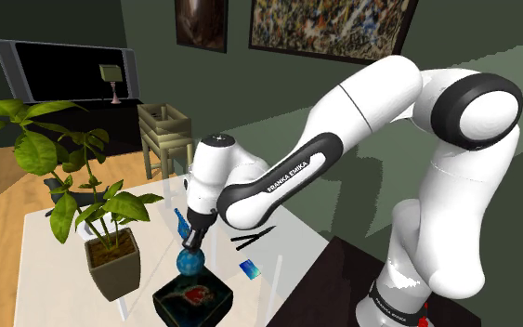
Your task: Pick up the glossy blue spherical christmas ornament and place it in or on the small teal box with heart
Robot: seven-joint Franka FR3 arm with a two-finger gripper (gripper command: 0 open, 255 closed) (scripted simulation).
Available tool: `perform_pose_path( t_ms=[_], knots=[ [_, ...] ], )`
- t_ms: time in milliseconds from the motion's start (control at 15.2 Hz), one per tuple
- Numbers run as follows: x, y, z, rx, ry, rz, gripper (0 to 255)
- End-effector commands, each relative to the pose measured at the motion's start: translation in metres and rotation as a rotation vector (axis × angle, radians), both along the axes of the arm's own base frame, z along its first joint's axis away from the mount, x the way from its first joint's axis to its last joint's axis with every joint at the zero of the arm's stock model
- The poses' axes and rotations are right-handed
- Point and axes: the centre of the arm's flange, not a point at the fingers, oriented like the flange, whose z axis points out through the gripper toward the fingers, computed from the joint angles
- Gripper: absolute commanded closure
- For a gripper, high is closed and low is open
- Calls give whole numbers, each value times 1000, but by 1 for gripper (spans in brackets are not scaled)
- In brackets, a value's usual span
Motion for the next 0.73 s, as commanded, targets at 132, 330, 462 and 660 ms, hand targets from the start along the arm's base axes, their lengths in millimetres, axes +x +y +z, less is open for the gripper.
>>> perform_pose_path(
  t_ms=[132, 330, 462, 660],
  knots=[
    [-1, 1, -22, 0, 0, 0, 255],
    [-1, 1, -37, 0, 0, 0, 255],
    [-1, 1, -48, 0, 0, 0, 255],
    [-1, 1, -64, 0, 0, 0, 255]
  ],
)
